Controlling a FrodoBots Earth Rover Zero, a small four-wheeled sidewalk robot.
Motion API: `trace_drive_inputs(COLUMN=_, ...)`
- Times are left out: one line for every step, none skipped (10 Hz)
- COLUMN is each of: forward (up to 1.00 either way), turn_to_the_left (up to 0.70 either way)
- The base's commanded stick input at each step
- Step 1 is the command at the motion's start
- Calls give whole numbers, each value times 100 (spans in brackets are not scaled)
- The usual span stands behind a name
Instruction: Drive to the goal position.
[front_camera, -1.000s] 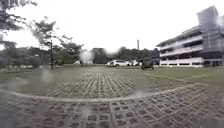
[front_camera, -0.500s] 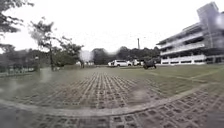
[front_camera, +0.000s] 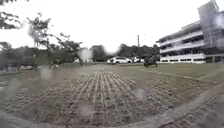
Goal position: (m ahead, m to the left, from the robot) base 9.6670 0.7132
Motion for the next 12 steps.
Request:
trace_drive_inputs(forward=85, turn_to_the_left=0)
trace_drive_inputs(forward=85, turn_to_the_left=0)
trace_drive_inputs(forward=85, turn_to_the_left=0)
trace_drive_inputs(forward=85, turn_to_the_left=0)
trace_drive_inputs(forward=85, turn_to_the_left=0)
trace_drive_inputs(forward=85, turn_to_the_left=0)
trace_drive_inputs(forward=85, turn_to_the_left=0)
trace_drive_inputs(forward=85, turn_to_the_left=0)
trace_drive_inputs(forward=85, turn_to_the_left=0)
trace_drive_inputs(forward=85, turn_to_the_left=0)
trace_drive_inputs(forward=85, turn_to_the_left=0)
trace_drive_inputs(forward=85, turn_to_the_left=0)
